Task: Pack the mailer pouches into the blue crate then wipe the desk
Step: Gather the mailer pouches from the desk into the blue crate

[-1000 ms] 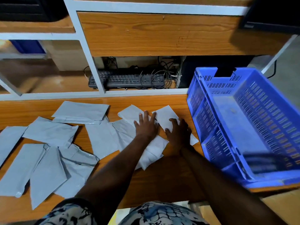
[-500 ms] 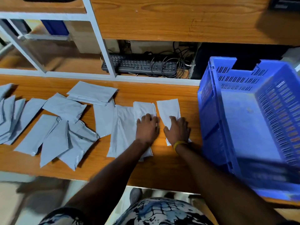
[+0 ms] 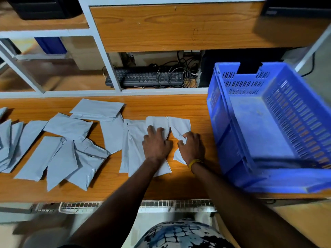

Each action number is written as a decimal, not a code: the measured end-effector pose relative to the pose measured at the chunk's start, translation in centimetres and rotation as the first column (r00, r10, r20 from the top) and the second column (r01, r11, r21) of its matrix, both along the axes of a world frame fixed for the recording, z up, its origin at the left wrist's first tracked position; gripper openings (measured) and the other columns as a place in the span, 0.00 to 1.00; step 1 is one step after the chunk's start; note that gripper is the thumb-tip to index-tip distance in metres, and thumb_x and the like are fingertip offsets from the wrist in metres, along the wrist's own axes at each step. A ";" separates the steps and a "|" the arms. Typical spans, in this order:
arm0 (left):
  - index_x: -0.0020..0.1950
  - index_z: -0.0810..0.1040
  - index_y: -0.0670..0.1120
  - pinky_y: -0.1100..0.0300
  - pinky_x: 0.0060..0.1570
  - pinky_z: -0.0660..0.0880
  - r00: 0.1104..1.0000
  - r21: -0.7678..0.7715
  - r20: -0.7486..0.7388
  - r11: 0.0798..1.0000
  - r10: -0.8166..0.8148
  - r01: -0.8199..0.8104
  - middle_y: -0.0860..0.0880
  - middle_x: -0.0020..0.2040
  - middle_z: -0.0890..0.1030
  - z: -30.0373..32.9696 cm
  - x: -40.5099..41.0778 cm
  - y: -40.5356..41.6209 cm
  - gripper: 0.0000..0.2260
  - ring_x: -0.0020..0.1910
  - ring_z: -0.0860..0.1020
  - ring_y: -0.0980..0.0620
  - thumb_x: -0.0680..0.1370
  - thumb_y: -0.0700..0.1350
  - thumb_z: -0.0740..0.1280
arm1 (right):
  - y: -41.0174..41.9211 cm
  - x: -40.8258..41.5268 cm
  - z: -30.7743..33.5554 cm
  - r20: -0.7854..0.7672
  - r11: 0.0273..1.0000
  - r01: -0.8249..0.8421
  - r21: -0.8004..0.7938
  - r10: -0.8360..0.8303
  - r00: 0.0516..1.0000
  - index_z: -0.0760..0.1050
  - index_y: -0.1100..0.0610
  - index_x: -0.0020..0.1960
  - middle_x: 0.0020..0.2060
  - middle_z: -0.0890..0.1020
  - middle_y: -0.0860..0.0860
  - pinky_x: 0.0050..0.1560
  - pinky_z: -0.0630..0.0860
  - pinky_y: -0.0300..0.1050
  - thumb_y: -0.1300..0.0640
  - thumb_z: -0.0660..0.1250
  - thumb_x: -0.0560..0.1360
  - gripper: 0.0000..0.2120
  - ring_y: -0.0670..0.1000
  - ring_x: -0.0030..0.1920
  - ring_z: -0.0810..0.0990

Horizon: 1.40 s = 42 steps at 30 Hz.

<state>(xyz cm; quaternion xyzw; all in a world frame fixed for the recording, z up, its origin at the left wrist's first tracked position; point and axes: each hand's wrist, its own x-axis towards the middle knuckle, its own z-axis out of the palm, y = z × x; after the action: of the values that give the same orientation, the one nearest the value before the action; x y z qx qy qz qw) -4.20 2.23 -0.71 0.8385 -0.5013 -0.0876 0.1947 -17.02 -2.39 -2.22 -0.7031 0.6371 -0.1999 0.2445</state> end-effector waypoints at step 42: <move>0.65 0.72 0.50 0.46 0.59 0.71 0.886 -0.339 -0.417 0.939 -0.200 0.053 0.41 0.67 0.66 13.3 -27.6 -15.1 0.18 0.61 0.72 0.36 0.75 0.48 0.66 | -13.3 -25.1 14.6 0.013 0.928 0.367 -0.065 -0.367 0.930 0.73 0.54 0.62 0.61 0.71 0.62 0.58 0.73 0.56 0.47 0.67 0.74 0.19 0.66 0.60 0.76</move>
<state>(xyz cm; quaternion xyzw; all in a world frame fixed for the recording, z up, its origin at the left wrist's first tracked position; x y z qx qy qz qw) -31.75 -12.83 12.56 0.7185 -0.5051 -0.2080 0.4305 -42.07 -15.66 12.40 -0.5794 0.7501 -0.2634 0.1797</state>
